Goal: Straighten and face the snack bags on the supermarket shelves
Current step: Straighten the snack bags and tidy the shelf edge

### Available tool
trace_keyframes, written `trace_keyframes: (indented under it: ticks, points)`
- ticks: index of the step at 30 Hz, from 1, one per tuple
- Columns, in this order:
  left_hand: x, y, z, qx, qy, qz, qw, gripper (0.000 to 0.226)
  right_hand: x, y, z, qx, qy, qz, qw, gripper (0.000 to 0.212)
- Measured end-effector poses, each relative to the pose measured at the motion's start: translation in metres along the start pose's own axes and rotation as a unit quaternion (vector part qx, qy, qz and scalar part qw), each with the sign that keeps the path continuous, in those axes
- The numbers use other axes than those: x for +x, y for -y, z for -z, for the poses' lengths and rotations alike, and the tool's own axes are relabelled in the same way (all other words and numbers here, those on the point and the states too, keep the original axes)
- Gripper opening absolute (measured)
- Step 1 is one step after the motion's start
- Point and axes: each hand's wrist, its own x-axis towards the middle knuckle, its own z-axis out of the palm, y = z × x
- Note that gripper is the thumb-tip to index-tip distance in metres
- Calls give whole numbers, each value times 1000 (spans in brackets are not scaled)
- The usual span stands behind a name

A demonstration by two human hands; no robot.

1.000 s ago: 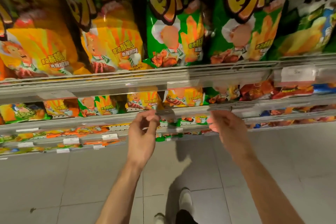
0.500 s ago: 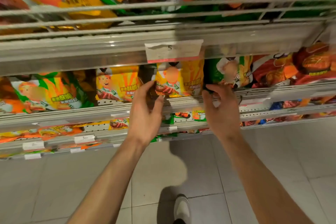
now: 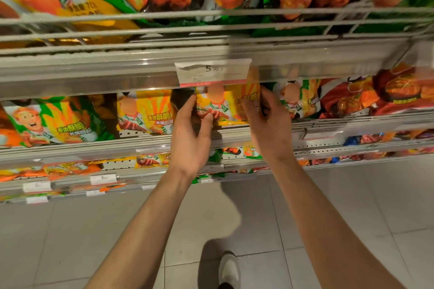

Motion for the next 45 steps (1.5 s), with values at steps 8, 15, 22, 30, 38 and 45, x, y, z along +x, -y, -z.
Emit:
trace_keyframes:
  ticks: [8,15,22,30,38,45]
  points:
    - [-22,-7,16,-78,-32,1,996,41,-8,1,7,111,3,9,994,22]
    - [-41,-10,22,-117,-8,12,993,23,-33,-13,22,147,27,-38,988,26]
    - [-52,-18,25,-146,63,55,986,19,-61,-19,33,190,24,-69,979,21]
    - [-70,-14,32,-155,99,91,979,20,-84,-16,46,205,57,-157,965,41]
    - [-99,-15,70,-157,117,170,966,45,-114,-6,34,178,127,-116,969,38]
    - [-107,-11,121,-145,124,200,961,80,-149,19,-2,188,163,-164,955,32]
